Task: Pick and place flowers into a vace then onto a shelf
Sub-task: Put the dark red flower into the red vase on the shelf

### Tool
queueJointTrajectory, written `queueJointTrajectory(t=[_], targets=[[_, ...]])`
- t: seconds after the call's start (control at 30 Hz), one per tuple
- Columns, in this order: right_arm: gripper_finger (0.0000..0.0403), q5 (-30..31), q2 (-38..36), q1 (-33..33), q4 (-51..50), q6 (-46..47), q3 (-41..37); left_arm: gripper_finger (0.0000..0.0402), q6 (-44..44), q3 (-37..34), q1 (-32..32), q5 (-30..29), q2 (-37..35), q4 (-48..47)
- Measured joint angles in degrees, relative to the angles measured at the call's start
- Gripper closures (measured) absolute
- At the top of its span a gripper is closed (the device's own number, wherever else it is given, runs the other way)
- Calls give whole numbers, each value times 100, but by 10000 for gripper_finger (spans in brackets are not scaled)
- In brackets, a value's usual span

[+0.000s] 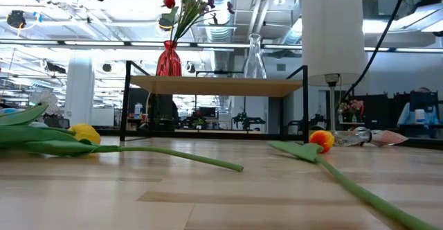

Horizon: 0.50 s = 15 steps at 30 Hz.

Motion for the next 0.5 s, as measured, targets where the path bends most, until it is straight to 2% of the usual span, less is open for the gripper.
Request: queueJointTrajectory(t=[0.3,0.5], targets=[[403,291,-99,-76,1795,-2182,57,267,311,0,300,455,717,1183],[403,476,-114,-74,1936,-2392,54,267,490,2,490,746,769,1779]])
